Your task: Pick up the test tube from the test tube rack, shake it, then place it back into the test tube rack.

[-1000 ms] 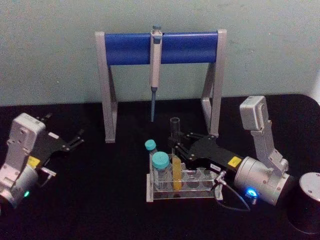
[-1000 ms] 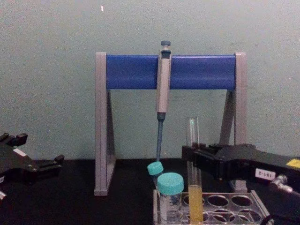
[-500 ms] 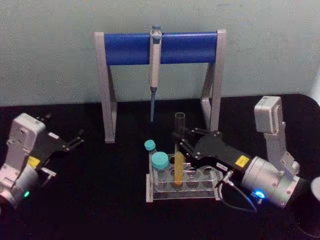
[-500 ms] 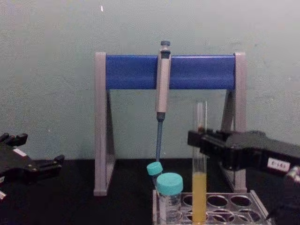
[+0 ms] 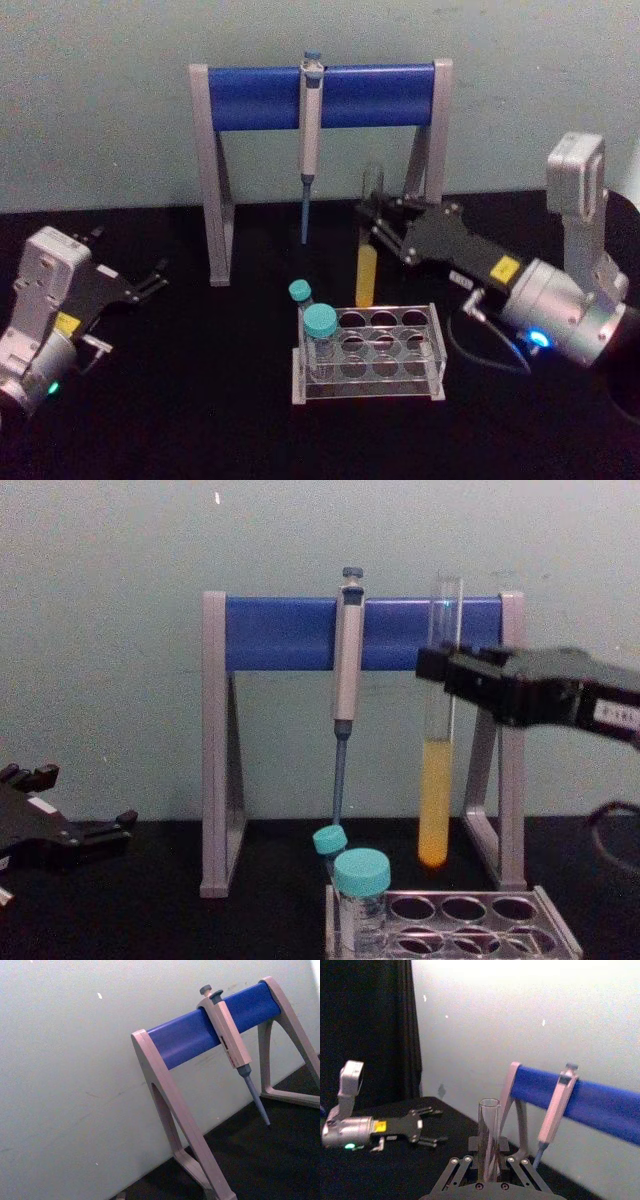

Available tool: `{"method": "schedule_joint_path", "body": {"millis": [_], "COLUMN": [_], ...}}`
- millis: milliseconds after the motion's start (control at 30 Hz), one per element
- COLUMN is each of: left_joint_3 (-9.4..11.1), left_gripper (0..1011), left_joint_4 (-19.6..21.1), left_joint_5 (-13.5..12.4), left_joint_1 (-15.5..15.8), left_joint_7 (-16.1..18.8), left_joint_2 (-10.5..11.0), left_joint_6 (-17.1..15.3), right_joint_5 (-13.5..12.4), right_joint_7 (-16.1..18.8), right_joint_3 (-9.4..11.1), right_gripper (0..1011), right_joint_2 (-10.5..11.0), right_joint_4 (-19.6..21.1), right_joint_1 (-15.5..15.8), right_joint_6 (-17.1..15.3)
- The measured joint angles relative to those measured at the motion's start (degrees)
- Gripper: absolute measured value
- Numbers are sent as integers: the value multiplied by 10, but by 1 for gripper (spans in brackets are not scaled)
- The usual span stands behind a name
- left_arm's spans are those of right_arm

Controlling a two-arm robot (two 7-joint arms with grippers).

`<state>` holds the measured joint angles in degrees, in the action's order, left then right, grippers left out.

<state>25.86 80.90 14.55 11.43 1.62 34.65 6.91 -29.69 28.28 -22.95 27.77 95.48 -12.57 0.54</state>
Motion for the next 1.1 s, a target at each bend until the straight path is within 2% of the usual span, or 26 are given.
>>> {"method": "schedule_joint_path", "body": {"millis": [133, 400, 533, 800, 1100], "left_joint_3": [0, 0, 0, 0, 0], "left_gripper": [1001, 1001, 1001, 1001, 1001], "left_joint_4": [0, 0, 0, 0, 0], "left_joint_5": [0, 0, 0, 0, 0], "left_joint_1": [0, 0, 0, 0, 0], "left_joint_7": [0, 0, 0, 0, 0], "left_joint_2": [0, 0, 0, 0, 0], "left_joint_6": [0, 0, 0, 0, 0], "right_joint_5": [6, 21, 23, 23, 23], "right_joint_7": [-8, -17, -18, -21, -28], "right_joint_3": [0, -5, -7, -9, -3], "right_gripper": [229, 229, 229, 229, 229], "right_joint_2": [-6, -30, -39, -50, -48], "right_joint_4": [-14, -68, -85, -104, -102], "right_joint_1": [-28, -92, -107, -120, -118], "right_joint_6": [-11, -28, -31, -37, -39]}}
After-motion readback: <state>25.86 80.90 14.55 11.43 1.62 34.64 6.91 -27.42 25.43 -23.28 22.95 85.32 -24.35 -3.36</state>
